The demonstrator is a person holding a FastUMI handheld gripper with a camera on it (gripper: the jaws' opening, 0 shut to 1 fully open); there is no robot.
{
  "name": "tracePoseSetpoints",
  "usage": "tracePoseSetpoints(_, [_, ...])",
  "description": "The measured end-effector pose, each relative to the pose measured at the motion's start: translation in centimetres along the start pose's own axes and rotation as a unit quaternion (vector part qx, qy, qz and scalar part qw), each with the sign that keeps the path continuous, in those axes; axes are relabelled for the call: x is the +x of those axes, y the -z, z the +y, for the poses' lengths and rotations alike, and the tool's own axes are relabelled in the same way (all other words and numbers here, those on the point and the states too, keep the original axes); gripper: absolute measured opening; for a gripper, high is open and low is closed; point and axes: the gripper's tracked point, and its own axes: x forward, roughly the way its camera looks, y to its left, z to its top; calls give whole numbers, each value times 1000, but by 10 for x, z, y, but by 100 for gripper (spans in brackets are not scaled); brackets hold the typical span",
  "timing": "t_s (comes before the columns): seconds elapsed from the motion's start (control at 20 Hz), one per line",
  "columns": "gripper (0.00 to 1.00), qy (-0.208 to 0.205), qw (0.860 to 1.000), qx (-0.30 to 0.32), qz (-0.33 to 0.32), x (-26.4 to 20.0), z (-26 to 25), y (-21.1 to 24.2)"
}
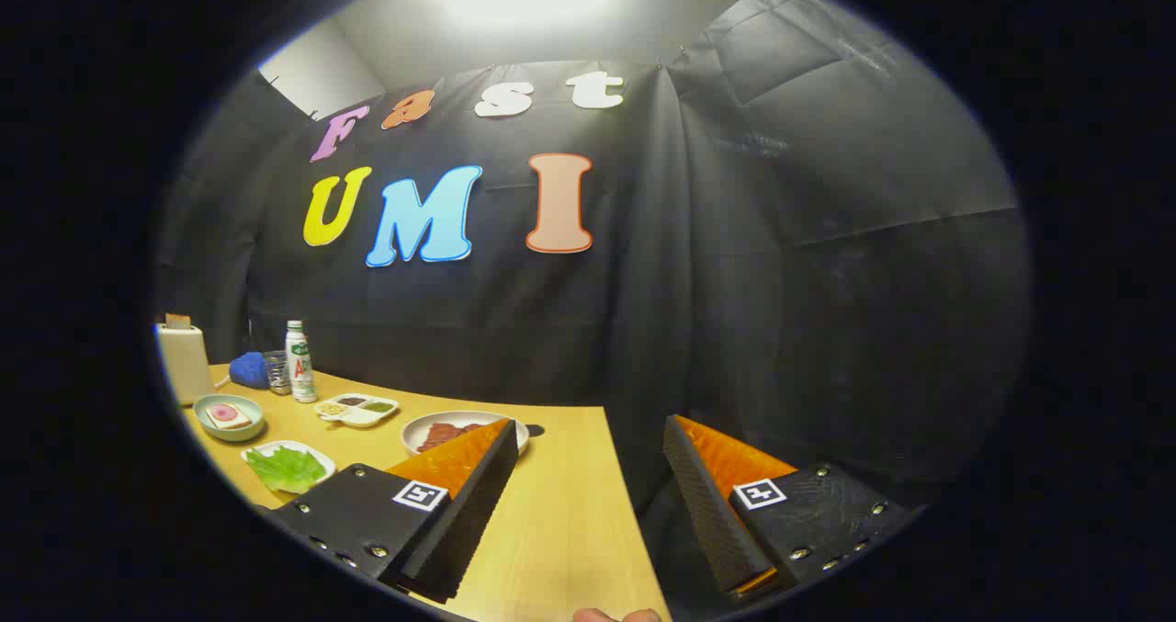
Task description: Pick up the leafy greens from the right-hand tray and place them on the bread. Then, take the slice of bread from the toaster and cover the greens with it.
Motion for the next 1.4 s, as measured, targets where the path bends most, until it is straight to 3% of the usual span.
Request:
tracePoseSetpoints(0.1, [98, -46, 998, 30, 7, -18, 39, -9])
tracePoseSetpoints(0.25, [98, -36, 995, 74, 61, -41, 60, 2])
tracePoseSetpoints(0.35, [98, -37, 994, 94, 52, -47, 81, -5])
tracePoseSetpoints(0.5, [98, 11, 998, 54, 44, -50, 75, 4])
tracePoseSetpoints(0.65, [98, 19, 999, 36, 31, -57, 86, -1])
tracePoseSetpoints(1.05, [98, 2, 1000, 18, 18, -60, 119, -2])
tracePoseSetpoints(1.4, [96, -50, 997, -9, 62, -52, 168, 23])
